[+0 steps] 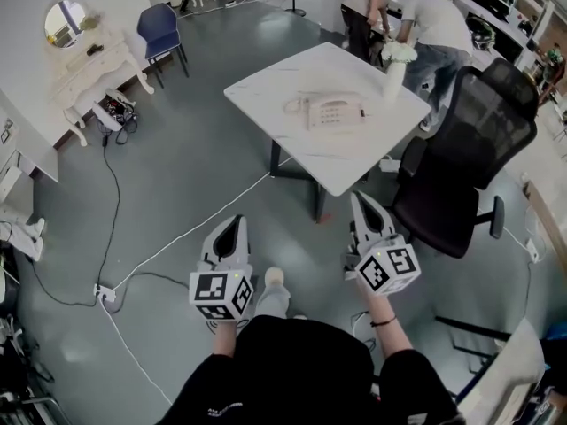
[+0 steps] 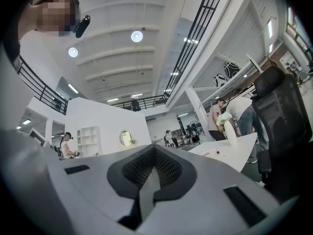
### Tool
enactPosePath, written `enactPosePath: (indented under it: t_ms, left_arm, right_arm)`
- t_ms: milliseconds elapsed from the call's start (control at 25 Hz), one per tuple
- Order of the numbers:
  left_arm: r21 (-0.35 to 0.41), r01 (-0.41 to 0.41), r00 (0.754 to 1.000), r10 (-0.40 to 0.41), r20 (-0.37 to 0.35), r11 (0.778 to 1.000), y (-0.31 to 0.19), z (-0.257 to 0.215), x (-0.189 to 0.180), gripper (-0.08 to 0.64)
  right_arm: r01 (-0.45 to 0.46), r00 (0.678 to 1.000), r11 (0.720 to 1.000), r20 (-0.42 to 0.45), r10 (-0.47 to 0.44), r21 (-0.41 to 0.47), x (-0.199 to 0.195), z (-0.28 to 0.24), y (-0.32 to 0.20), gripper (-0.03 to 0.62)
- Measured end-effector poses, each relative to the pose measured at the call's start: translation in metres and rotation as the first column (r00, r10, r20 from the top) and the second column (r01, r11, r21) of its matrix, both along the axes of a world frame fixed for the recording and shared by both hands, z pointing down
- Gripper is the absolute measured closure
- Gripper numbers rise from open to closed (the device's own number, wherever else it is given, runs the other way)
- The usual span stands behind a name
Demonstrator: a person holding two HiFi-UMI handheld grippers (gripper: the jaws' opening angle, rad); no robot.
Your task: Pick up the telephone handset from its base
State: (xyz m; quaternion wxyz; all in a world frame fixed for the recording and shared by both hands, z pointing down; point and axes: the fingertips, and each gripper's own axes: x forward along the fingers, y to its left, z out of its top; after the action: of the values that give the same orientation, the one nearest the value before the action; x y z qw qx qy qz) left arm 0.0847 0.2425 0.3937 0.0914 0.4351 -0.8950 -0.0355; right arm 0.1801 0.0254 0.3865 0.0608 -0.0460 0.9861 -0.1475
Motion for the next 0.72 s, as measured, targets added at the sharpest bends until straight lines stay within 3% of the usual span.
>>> enactPosePath:
  t_ms: [160,720]
  left_arm:
    - [0.013,-0.013,1.0,0.013,-0.015,1.0,-0.013,0.003,-0.036,0.56]
    - [0.022,-0.097,0.995,0.098,-0.033,0.995,-0.056,0.008,-0.158,0.56]
  right_arm:
    - [-0.029,0.998,0.999,-0.046,0.03,0.019,-0.031,0.009,-0.011,0.601]
    - [-0.116,0.99,0.992,-0.082,0.119,0.043,-0.139,0.016,-0.042,0.601]
